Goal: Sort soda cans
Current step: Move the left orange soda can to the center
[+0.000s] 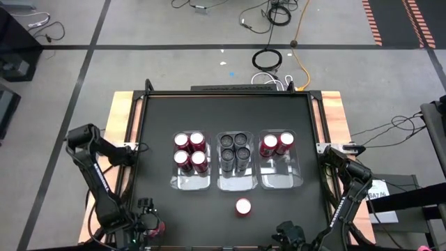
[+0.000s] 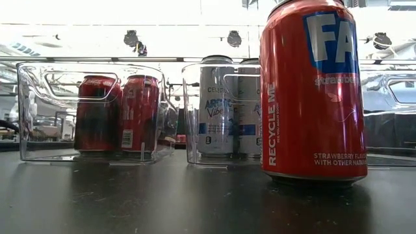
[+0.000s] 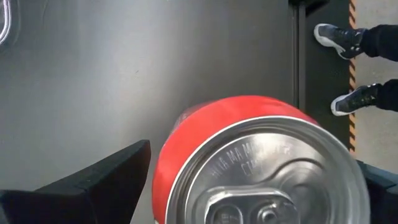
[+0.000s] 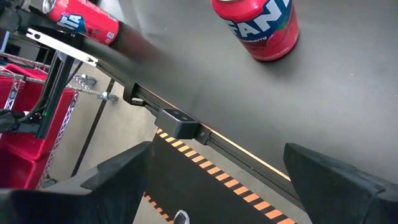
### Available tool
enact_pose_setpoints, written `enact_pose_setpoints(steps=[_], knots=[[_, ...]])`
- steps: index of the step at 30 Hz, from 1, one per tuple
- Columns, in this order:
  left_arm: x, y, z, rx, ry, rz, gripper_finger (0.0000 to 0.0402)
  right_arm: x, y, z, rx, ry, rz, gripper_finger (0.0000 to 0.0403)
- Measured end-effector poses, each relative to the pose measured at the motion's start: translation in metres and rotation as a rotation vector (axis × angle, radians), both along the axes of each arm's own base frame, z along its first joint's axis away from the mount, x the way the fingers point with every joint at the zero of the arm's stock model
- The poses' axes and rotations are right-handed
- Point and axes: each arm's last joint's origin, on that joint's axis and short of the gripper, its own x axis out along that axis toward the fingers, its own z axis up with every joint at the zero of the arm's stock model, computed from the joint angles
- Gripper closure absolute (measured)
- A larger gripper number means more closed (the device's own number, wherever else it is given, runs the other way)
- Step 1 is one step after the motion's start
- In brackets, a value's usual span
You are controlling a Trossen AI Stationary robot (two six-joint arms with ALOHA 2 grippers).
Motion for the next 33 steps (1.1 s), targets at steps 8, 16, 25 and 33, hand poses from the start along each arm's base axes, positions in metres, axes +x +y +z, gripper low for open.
enact_pose_setpoints(steps=[8, 16, 25, 33], knots=[[0.0009, -0.0015, -0.0006, -0.011, -0.005, 0.001, 0.001, 0.0002, 0.0004, 0.0, 0.004, -0.002, 0.0, 0.0048], [0.001, -0.0015, -0.0006, -0.011, -0.005, 0.001, 0.0011, 0.0005, 0.0009, 0.0003, 0.01, -0.006, 0.0, 0.0048], [0.0013, -0.0023, -0.0002, -0.02, -0.009, 0.001, 0.007, 0.0005, 0.0009, 0.0002, 0.01, -0.006, 0.0, 0.0048], [0.0043, -0.0007, 0.0, -0.025, -0.006, 0.023, 0.0087, 0.0004, 0.0009, 0.0002, 0.007, -0.005, 0.004, 0.0048]])
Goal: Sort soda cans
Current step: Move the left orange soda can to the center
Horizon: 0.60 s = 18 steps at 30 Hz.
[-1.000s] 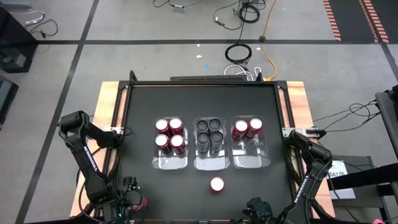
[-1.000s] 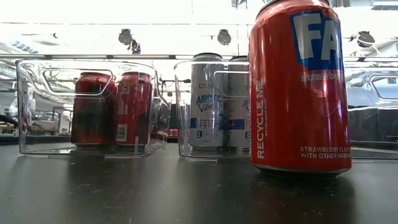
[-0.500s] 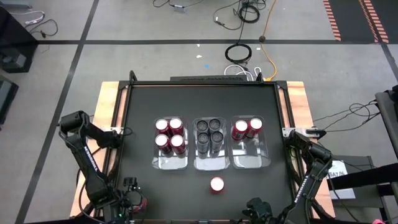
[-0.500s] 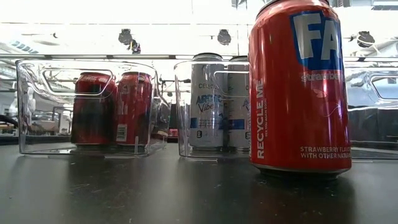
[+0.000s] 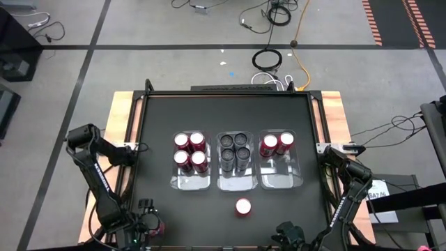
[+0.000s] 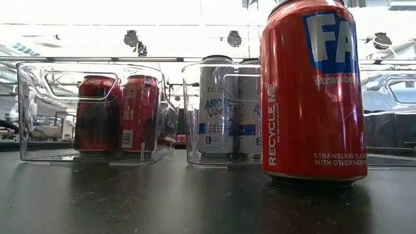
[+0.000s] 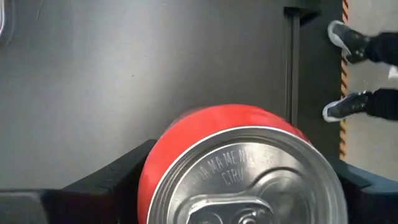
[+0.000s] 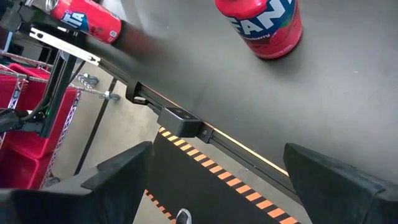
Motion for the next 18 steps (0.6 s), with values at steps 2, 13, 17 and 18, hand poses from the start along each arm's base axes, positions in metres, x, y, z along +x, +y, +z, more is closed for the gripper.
enact_pose_setpoints(steps=[2, 13, 17, 18], knots=[[0.004, 0.002, 0.0, -0.008, 0.007, 0.027, 0.0084, 0.0, 0.0, 0.0, -0.008, 0.002, 0.01, 0.0048], [0.061, 0.027, 0.018, -0.028, -0.038, 0.163, 0.0079, -0.008, 0.005, 0.0, -0.061, 0.017, 0.099, 0.0048], [0.092, 0.041, 0.03, -0.049, -0.093, 0.196, 0.0078, -0.02, 0.012, 0.0, -0.062, 0.017, 0.132, 0.0048], [0.101, 0.043, 0.032, -0.056, -0.111, 0.2, 0.0078, -0.023, 0.014, 0.0, -0.061, 0.017, 0.143, 0.0048]])
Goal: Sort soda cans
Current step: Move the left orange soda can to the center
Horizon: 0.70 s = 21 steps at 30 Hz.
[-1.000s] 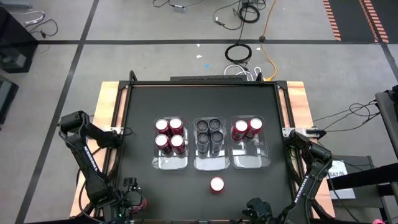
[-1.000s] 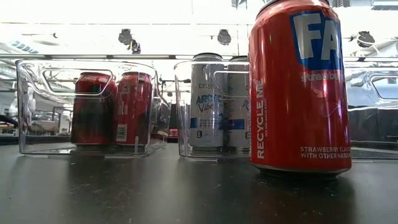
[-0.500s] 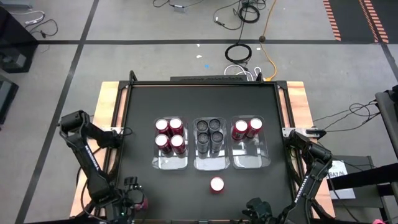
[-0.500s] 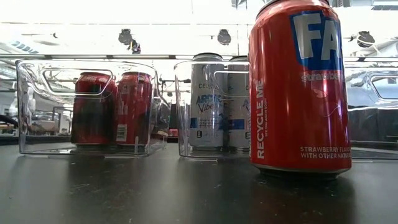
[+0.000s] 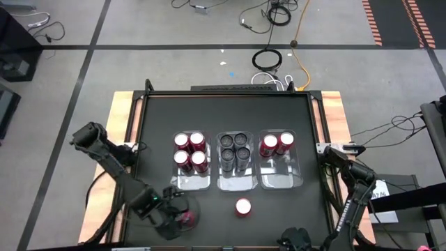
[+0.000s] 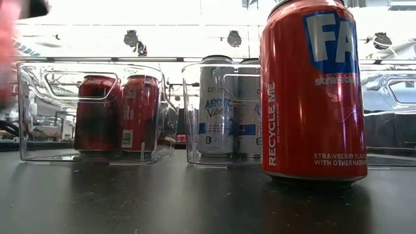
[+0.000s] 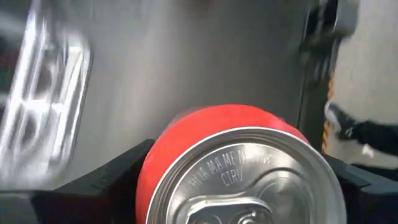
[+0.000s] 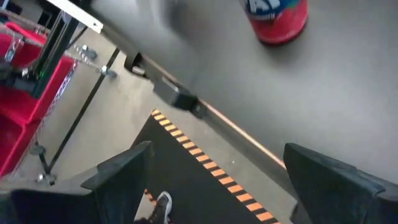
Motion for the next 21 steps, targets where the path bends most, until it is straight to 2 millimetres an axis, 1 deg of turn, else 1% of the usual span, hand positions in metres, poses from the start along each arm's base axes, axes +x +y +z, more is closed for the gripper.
enact_pose_setpoints(steps=[5, 10, 14, 18, 21], knots=[[0.05, 0.008, 0.007, 0.019, -0.051, 0.02, 0.0078, -0.021, 0.011, 0.0, 0.0, 0.0, 0.057, 0.0048], [0.101, 0.014, 0.002, 0.07, -0.04, 0.044, 0.0077, -0.042, 0.021, 0.0, 0.012, 0.0, 0.096, 0.0048], [0.135, 0.024, -0.004, 0.096, 0.009, 0.095, 0.0077, -0.056, 0.026, 0.0, 0.013, 0.001, 0.128, 0.0048], [0.156, 0.03, -0.01, 0.083, 0.053, 0.111, 0.0077, -0.068, 0.031, 0.0, 0.014, 0.001, 0.158, 0.0048], [0.169, 0.03, -0.012, 0.067, 0.038, 0.12, 0.0077, -0.077, 0.034, 0.0, 0.014, 0.0, 0.179, 0.0048]])
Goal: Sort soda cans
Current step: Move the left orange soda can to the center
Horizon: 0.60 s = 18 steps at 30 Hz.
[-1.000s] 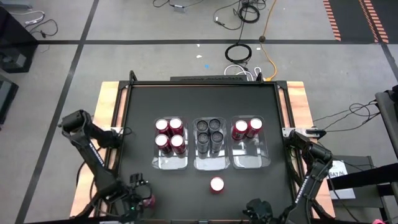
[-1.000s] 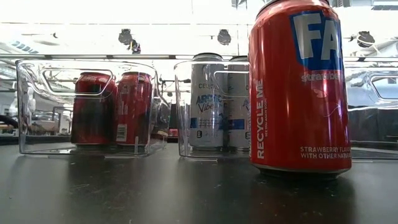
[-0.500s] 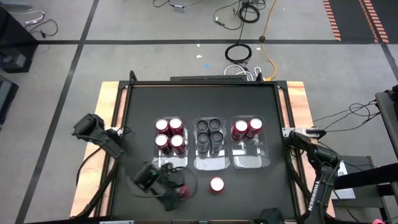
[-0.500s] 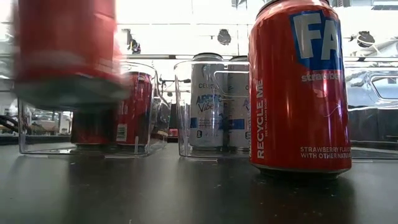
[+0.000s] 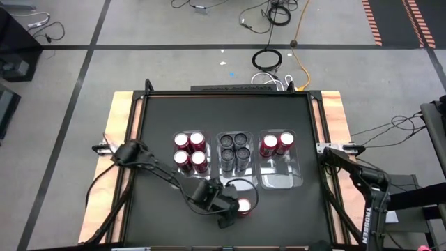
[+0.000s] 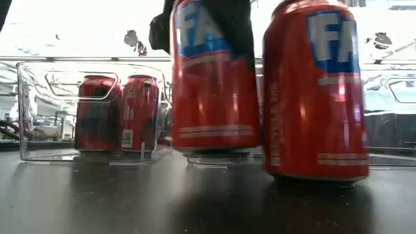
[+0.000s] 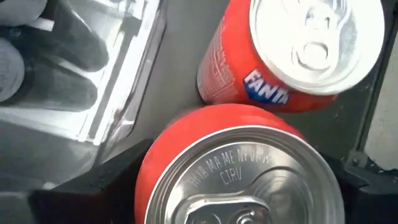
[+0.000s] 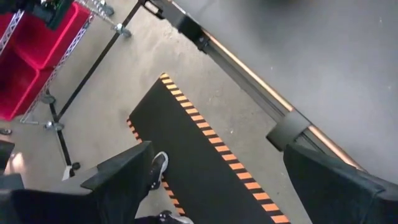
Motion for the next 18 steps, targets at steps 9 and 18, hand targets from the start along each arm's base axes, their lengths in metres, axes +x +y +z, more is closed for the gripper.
enact_pose_setpoints(steps=[9, 18], knots=[[0.016, 0.002, -0.009, -0.034, 0.01, 0.017, 0.0077, -0.017, 0.003, -0.001, -0.025, 0.007, 0.04, 0.0048], [0.021, 0.003, -0.008, -0.134, 0.007, 0.06, 0.0077, -0.017, 0.002, -0.001, -0.034, 0.008, 0.043, 0.0048]])
